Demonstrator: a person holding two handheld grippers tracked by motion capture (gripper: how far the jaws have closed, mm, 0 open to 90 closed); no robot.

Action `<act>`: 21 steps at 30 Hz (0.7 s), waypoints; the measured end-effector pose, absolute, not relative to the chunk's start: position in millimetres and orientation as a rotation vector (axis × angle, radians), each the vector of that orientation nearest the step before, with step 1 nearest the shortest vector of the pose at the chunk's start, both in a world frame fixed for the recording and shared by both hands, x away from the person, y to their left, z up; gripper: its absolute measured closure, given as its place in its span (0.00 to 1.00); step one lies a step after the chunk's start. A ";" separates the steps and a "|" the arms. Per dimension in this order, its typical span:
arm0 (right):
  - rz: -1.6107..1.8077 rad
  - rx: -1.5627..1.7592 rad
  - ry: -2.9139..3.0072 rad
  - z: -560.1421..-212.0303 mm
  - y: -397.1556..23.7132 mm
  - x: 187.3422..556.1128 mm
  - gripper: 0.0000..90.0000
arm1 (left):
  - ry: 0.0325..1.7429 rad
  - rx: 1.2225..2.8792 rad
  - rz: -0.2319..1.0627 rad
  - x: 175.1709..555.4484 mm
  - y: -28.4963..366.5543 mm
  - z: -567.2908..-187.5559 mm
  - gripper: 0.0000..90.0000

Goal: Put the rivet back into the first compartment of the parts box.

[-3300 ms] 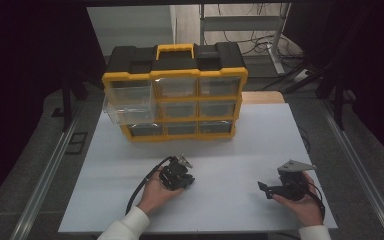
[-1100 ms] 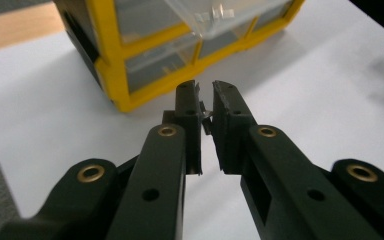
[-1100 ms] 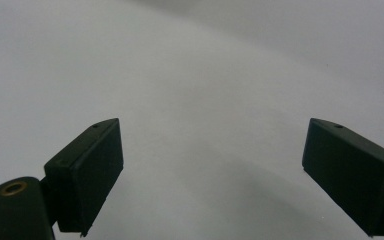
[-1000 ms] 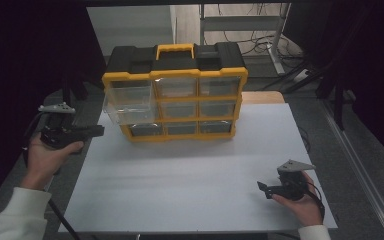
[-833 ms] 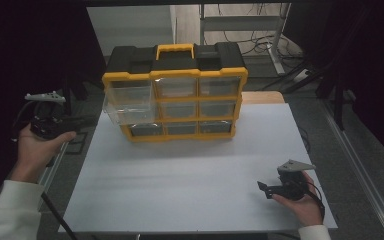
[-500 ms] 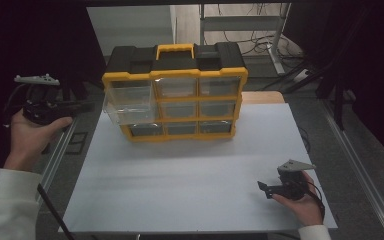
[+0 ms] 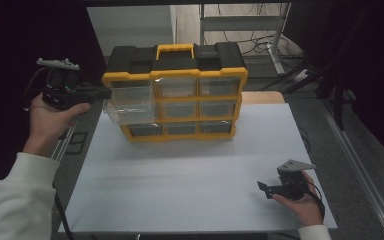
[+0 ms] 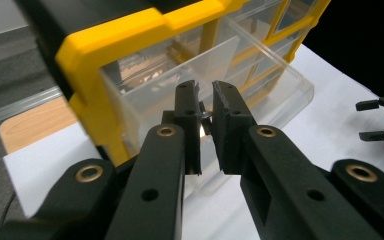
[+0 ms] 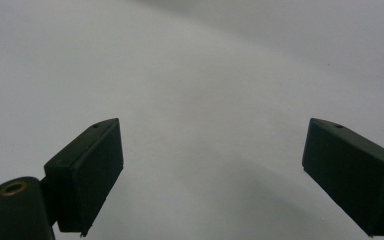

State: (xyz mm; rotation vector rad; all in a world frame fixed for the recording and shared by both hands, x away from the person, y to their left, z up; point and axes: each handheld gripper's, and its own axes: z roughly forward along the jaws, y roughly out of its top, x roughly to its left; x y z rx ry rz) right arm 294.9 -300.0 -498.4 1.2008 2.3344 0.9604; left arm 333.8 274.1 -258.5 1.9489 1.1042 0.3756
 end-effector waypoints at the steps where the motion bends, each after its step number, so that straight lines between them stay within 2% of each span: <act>1: 0.960 1.200 2.336 -498.5 -300.1 294.9 0.11 | 1.105 1.953 0.377 335.7 271.8 -259.7 0.92; 4: 0.978 1.201 2.338 -497.8 -300.0 294.4 0.11 | 1.104 1.953 0.376 340.4 267.5 -263.3 0.91; 6: 0.995 1.197 2.338 -496.5 -300.4 294.2 0.11 | 1.100 1.932 0.379 341.8 267.3 -264.1 0.85; 7: 1.000 1.203 2.336 -495.9 -300.6 294.1 0.11 | 1.097 1.916 0.387 341.9 267.4 -264.3 0.76; 9: 1.013 1.205 2.333 -495.3 -301.3 294.5 0.11 | 1.112 1.898 0.402 341.2 267.2 -264.7 0.49; 12: 1.022 1.196 2.338 -494.9 -301.0 294.2 0.11 | 1.111 1.875 0.416 336.8 269.8 -267.0 0.32; 14: 1.023 1.194 2.341 -494.7 -300.4 293.9 0.11 | 1.106 1.858 0.410 333.0 273.4 -269.0 0.26; 21: 1.018 1.184 2.346 -495.1 -299.7 295.1 0.11 | 1.062 1.830 0.393 315.8 282.6 -277.8 0.15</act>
